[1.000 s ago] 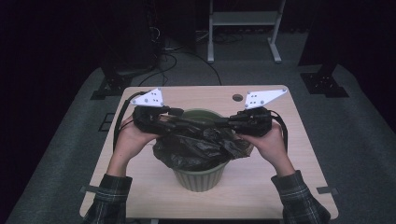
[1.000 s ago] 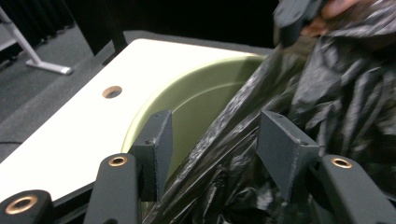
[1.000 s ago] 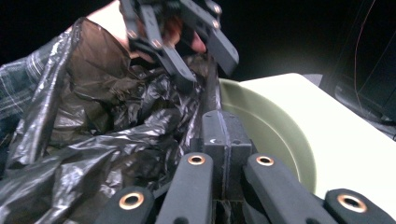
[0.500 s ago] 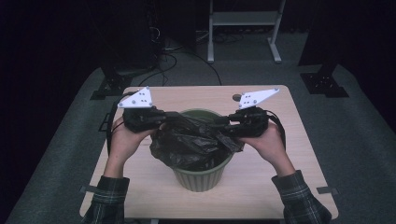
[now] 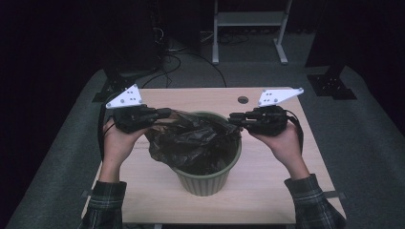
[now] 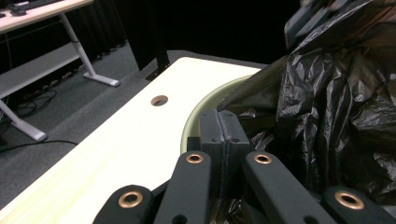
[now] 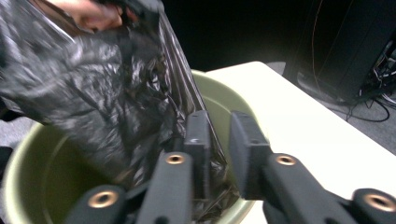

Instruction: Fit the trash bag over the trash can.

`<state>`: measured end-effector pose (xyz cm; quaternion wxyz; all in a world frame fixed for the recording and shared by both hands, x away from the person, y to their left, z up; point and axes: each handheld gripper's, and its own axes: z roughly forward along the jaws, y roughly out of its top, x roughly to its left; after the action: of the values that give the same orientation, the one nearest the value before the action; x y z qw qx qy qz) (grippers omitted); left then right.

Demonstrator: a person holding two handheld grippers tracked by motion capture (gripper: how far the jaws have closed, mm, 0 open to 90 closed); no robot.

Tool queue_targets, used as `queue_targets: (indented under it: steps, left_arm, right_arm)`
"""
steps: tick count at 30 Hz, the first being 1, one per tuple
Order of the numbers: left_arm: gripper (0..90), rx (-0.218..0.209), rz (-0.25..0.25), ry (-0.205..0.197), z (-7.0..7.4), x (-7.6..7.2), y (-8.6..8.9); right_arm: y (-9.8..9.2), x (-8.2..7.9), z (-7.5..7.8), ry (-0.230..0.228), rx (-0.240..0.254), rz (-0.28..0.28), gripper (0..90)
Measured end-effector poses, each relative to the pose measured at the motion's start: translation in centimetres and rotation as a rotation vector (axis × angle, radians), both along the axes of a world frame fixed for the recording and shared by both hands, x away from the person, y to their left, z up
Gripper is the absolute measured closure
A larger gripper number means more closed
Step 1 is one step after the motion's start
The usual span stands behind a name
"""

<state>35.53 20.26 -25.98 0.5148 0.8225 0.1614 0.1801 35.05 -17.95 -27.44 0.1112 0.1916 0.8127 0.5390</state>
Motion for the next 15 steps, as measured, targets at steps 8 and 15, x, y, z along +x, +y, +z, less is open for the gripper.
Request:
queue_targets:
  steps: [8,15]
  left_arm:
    - [89.9,0.006,-0.015,0.008,-0.4,0.1,-0.8]
    - [89.9,0.001,-0.029,0.013,-0.5,0.0,-1.3]
  right_arm:
    - [-1.3,-1.6,3.4,-0.032,0.088,0.009,63.4]
    - [1.4,-2.4,4.2,0.038,0.088,0.106,54.5]
